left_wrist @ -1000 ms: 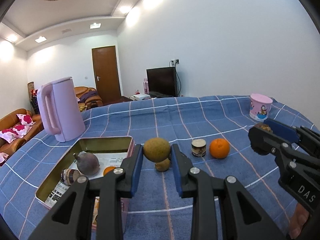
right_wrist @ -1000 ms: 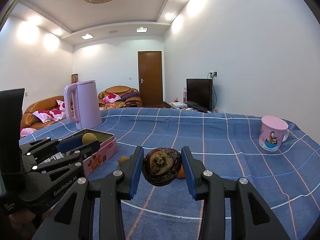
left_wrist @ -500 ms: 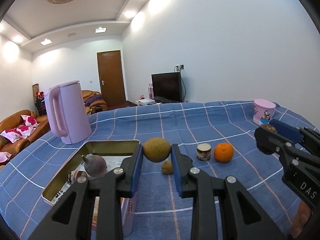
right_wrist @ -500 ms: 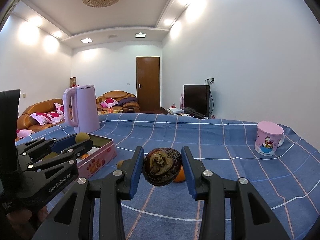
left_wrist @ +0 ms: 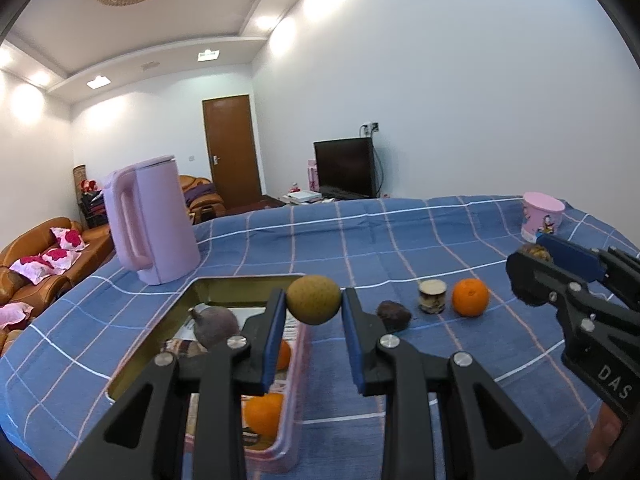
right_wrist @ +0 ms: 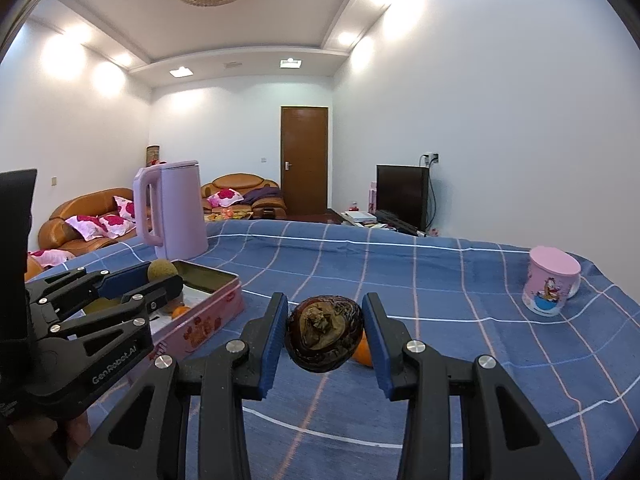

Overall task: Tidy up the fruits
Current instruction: 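Lift both held fruits off the table and hold them up, then carry both held fruits over the tin box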

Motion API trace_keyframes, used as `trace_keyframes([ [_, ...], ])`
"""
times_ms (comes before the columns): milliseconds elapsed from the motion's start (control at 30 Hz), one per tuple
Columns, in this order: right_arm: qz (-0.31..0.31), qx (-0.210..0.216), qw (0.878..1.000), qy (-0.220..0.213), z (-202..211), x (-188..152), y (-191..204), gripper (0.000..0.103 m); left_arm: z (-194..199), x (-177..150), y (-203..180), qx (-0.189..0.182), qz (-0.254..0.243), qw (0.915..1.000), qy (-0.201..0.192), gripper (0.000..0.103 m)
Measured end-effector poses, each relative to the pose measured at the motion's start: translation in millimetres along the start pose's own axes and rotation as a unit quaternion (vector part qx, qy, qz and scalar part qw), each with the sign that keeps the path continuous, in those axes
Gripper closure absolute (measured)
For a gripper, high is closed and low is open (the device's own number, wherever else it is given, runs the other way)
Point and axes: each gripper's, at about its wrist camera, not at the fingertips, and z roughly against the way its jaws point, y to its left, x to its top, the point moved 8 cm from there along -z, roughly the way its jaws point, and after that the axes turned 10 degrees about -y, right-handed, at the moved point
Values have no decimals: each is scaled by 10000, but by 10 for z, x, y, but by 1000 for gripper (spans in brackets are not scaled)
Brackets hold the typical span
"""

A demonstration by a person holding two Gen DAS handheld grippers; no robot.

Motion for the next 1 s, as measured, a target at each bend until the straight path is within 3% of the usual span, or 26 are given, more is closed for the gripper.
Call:
trace_keyframes([
  [1000, 236, 956, 9951, 91, -544, 163, 1002, 62, -209, -206, 1081, 898, 450, 9936, 523, 73],
])
